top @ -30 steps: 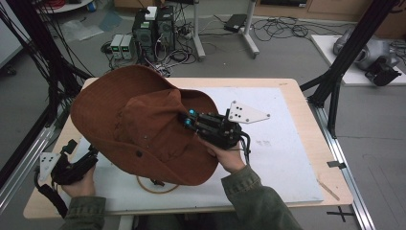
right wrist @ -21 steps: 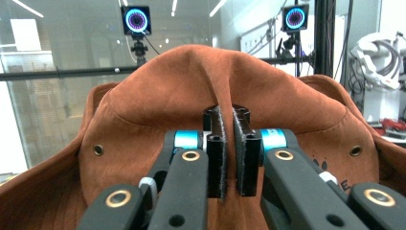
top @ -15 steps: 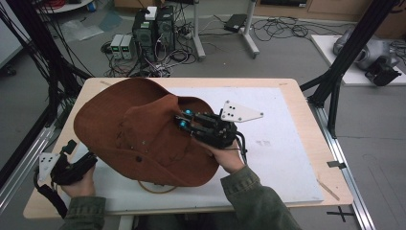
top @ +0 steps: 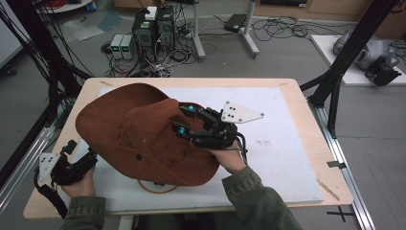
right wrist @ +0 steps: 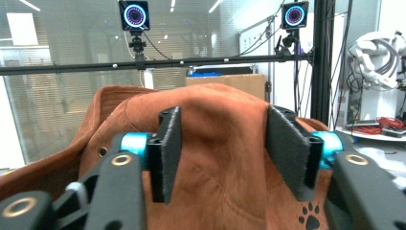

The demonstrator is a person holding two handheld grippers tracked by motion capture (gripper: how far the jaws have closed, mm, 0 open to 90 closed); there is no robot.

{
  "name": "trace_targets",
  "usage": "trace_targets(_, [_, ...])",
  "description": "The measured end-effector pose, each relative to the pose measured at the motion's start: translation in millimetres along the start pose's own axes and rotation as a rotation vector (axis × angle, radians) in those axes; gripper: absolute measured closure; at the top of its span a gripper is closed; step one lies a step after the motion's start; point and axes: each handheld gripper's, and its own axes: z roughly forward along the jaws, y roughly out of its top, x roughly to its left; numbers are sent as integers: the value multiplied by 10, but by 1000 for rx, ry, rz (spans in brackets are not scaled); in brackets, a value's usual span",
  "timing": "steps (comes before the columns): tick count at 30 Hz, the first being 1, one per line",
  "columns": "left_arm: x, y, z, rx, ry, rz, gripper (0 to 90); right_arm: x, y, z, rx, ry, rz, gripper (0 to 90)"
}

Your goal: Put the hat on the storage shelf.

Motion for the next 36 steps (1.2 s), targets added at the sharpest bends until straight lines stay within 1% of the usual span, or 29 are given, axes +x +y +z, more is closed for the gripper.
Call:
trace_targets(1, [0, 0, 0, 0, 0, 0, 163, 0, 0, 0, 0, 0, 0, 448])
trace_targets(2, [1, -1, 0, 0, 0, -1, 163, 2, 0, -1, 0, 0, -7, 411])
trace_targets(4, [1, -1, 0, -1, 0, -1, 163, 1, 1, -1, -1, 3, -5, 403])
trace_targets(6, [3, 1, -1, 1, 0, 1, 163, -2, 6, -8, -7, 3, -6, 361])
trace_targets(10, [2, 1, -1, -1, 0, -1, 163, -12, 16, -25, -23, -2, -4, 342])
trace_targets(13, [1, 2, -2, -2, 0, -1, 163, -39, 34, -63, -34, -12, 6, 302])
trace_targets(17, [-2, 2, -2, -3, 0, 0, 163, -48, 45, -88, -43, -15, 14, 293])
trace_targets(19, [-2, 1, -1, -3, 0, 0, 163, -56, 47, -96, -40, -20, 14, 287])
trace_targets(21, [-2, 1, -1, -3, 0, 0, 163, -61, 49, -108, -36, -20, 23, 277])
trace_targets(27, [-2, -1, 0, -1, 1, -2, 163, -63, 71, -170, -29, -37, 9, 271])
trace_targets(31, [-13, -2, 4, 1, -4, 4, 163, -76, 91, -272, -17, -67, 2, 254])
trace_targets(32, [-15, -3, 5, 0, -4, 4, 163, -91, 106, -355, -18, -87, -4, 251])
trace_targets(34, [-16, -4, 5, 0, -4, 3, 163, -96, 111, -383, -19, -93, -4, 246])
trace_targets(36, [-16, -4, 5, 0, -3, 4, 163, -116, 116, -481, -17, -117, -2, 236])
